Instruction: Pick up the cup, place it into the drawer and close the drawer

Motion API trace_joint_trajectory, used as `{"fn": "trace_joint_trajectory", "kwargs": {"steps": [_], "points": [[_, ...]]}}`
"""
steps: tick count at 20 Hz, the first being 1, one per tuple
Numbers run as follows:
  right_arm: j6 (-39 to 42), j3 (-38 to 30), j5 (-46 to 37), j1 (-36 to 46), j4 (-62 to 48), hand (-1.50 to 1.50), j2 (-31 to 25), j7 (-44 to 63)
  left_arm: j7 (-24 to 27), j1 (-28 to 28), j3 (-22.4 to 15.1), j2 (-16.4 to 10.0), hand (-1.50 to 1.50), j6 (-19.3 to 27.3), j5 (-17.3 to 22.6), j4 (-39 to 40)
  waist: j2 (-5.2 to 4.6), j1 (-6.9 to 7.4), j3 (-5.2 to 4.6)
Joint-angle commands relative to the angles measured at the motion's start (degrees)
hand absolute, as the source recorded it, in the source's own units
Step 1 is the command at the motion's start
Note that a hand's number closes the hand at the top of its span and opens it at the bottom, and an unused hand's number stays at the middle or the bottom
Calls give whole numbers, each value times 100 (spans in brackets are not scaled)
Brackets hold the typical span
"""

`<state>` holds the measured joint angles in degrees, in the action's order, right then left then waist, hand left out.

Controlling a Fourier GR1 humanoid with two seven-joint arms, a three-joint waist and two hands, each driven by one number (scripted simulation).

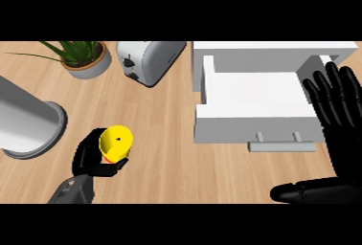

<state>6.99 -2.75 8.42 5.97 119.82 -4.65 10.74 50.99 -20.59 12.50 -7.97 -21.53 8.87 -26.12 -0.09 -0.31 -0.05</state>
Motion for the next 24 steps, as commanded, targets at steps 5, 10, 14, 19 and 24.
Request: {"fn": "trace_joint_trajectory", "kwargs": {"steps": [5,10,14,19,24], "points": [[32,95,-66,-163,195,-150,11,4,699,-79,147,-168,150,3,121,-288,8,3,2],[-62,103,54,4,332,-150,6,373,1174,201,386,-26,150,600,247,-312,6,1,0],[129,-202,206,-360,265,-150,-93,4,705,587,173,177,150,451,431,-1424,27,45,9],[182,-94,60,-396,32,-150,-46,-181,-99,519,-266,320,150,421,463,-2577,43,88,15],[126,-406,344,-10,-113,-150,-175,62,-1284,789,-761,441,150,694,499,-4194,49,130,16]]}}
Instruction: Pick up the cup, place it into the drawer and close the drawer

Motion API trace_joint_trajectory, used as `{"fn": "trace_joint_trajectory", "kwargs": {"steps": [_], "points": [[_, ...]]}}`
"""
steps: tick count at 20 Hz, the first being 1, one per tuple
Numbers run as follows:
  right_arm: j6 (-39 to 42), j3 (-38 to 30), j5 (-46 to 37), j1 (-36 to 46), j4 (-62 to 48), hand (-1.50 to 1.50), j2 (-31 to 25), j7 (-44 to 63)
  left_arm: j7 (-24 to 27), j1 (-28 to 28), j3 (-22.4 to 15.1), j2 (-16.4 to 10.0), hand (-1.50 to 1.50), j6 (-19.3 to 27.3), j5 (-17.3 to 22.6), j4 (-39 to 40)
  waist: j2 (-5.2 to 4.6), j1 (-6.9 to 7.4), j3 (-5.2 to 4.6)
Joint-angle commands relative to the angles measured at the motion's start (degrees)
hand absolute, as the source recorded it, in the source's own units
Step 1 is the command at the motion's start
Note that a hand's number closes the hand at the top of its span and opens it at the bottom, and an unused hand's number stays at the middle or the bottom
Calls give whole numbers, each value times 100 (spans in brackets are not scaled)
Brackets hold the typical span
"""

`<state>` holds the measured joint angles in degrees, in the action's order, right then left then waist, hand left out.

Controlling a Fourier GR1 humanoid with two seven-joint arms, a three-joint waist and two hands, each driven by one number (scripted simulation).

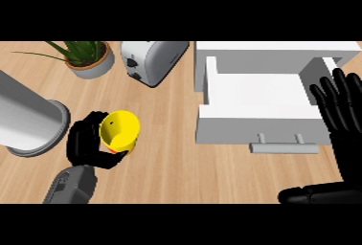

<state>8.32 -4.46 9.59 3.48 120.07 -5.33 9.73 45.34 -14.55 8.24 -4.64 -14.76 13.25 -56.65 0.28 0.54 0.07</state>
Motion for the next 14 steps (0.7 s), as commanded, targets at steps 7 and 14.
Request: {"fn": "trace_joint_trajectory", "kwargs": {"steps": [7,14], "points": [[-56,-29,9,168,-25,-150,-13,111,-1978,-200,-830,451,150,920,284,-2305,-15,-44,-4],[-175,100,-224,210,-72,-150,72,99,-3189,-1225,-974,460,150,1668,286,-2938,-17,-51,-6]]}}
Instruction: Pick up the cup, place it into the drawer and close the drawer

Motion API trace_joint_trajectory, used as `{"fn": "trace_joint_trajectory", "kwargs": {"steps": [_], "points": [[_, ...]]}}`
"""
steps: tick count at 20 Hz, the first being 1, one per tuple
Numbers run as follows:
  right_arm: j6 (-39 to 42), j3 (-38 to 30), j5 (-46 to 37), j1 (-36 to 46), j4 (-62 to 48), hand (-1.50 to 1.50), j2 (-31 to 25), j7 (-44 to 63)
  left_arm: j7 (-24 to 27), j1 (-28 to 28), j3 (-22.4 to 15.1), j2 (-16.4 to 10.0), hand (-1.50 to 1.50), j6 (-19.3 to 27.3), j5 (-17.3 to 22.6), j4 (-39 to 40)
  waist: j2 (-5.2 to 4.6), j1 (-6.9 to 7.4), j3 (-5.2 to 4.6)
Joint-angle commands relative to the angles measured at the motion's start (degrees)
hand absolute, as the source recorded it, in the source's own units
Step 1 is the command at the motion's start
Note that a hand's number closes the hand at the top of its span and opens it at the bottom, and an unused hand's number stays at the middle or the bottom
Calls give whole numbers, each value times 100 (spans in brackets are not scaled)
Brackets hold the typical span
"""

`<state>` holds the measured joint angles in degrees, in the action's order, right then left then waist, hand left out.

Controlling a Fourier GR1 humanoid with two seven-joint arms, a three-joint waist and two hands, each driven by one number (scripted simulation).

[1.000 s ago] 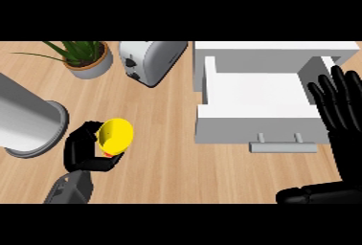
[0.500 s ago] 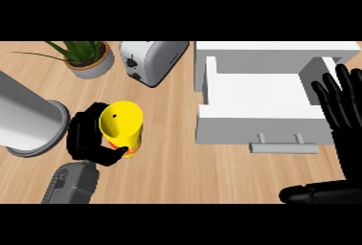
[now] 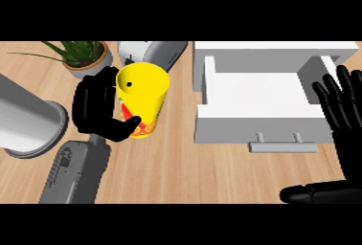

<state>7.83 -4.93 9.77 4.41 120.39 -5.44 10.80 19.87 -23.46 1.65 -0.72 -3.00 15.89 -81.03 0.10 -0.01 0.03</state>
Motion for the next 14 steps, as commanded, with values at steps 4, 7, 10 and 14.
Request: {"fn": "trace_joint_trajectory", "kwargs": {"steps": [4,7,10,14], "points": [[176,-218,176,54,-258,-150,-109,-226,-834,-843,-726,70,150,1204,-178,-352,-6,-31,-1],[198,-215,67,202,-534,-150,-113,-426,-873,-1602,-447,71,150,1335,-349,281,-19,-39,0],[-123,111,-165,159,-179,-150,128,-98,-1254,-2032,-286,0,150,1305,-479,301,-11,-35,-2],[369,-84,-6,-176,-498,-150,-55,-667,-997,-2372,-358,71,150,1285,-442,1029,-17,-47,-1]]}}
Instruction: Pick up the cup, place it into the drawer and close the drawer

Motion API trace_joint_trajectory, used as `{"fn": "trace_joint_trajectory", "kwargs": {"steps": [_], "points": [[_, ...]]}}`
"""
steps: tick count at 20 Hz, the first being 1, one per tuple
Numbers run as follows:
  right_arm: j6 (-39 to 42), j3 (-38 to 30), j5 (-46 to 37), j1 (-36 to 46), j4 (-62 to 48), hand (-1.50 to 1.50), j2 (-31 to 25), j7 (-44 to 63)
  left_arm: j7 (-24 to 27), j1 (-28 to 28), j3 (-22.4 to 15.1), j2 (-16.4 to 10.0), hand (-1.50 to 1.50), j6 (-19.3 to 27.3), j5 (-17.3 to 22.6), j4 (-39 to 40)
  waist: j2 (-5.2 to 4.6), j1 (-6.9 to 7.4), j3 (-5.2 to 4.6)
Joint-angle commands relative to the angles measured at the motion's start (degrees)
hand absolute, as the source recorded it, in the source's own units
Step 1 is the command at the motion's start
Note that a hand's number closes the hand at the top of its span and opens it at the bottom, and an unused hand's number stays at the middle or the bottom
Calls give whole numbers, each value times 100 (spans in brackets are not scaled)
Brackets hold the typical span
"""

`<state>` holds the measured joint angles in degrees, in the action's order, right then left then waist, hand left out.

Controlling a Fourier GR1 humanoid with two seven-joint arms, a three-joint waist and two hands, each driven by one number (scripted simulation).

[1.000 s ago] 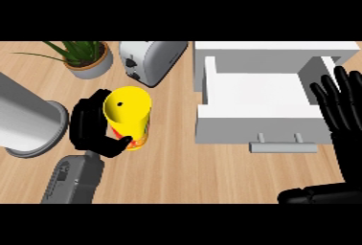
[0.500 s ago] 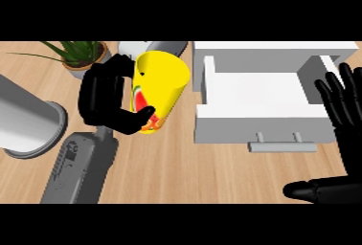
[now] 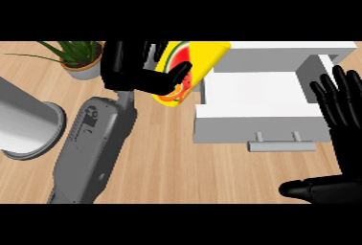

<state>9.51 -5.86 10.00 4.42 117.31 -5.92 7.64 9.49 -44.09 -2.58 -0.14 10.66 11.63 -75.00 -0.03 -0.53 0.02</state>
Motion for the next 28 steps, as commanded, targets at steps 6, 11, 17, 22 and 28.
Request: {"fn": "trace_joint_trajectory", "kwargs": {"steps": [6,11,17,22,28], "points": [[-105,14,-3,35,331,-150,-63,408,-235,-1217,-319,14,150,533,38,1231,1,-35,0],[138,-273,292,-40,165,-150,-216,192,-100,-1974,-407,14,150,874,307,2141,-8,-84,1],[-94,-117,170,190,356,-150,-130,491,563,-2272,-594,14,150,975,782,3299,-24,-119,0],[-96,249,-134,-135,244,-150,160,145,694,-2887,-871,14,150,1041,1162,4182,-40,-185,1],[-32,167,-119,397,-260,-150,66,-13,1084,-2914,-1774,14,150,1258,1826,4762,-93,-360,4]]}}
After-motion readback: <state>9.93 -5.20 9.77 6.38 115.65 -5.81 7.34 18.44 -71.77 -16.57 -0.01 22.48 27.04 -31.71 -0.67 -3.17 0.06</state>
